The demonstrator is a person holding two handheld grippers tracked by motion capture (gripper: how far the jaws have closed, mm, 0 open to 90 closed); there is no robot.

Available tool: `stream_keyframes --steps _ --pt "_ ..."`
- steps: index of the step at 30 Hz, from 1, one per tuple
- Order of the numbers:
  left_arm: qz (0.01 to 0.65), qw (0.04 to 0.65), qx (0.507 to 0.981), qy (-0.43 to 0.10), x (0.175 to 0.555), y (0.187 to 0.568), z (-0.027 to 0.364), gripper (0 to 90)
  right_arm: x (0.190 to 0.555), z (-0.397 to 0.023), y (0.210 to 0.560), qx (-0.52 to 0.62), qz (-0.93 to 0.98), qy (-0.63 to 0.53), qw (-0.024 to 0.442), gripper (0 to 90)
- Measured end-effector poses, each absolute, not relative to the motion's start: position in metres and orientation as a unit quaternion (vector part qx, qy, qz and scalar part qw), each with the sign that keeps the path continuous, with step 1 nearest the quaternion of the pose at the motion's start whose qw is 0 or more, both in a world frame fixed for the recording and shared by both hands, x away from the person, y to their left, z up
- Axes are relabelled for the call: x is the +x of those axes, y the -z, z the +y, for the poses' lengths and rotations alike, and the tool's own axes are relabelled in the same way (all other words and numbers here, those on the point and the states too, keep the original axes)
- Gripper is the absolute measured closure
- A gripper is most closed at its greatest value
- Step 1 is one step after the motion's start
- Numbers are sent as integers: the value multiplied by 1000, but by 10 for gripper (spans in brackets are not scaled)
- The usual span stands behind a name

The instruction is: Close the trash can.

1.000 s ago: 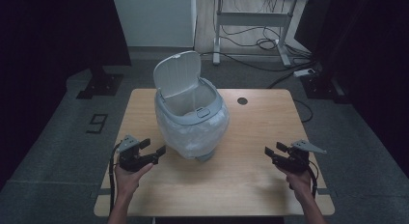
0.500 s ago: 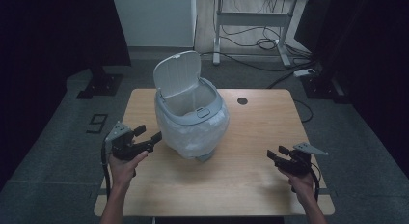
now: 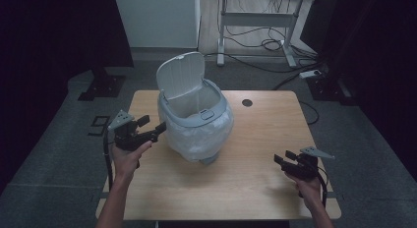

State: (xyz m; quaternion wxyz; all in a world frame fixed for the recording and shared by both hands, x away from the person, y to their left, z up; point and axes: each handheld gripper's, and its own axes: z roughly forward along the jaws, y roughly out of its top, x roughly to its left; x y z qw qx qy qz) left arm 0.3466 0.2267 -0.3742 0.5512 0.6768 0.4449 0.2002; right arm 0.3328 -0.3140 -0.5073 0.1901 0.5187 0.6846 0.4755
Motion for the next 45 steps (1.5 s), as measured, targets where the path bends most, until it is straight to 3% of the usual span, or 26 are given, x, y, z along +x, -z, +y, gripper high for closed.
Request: stream_keyframes --steps 31,45 --pt "427 542 681 -246 403 329 220 231 337 -309 524 525 702 -444 184 370" --pt "393 539 699 -258 431 303 200 234 338 -306 527 523 708 -439 180 368"
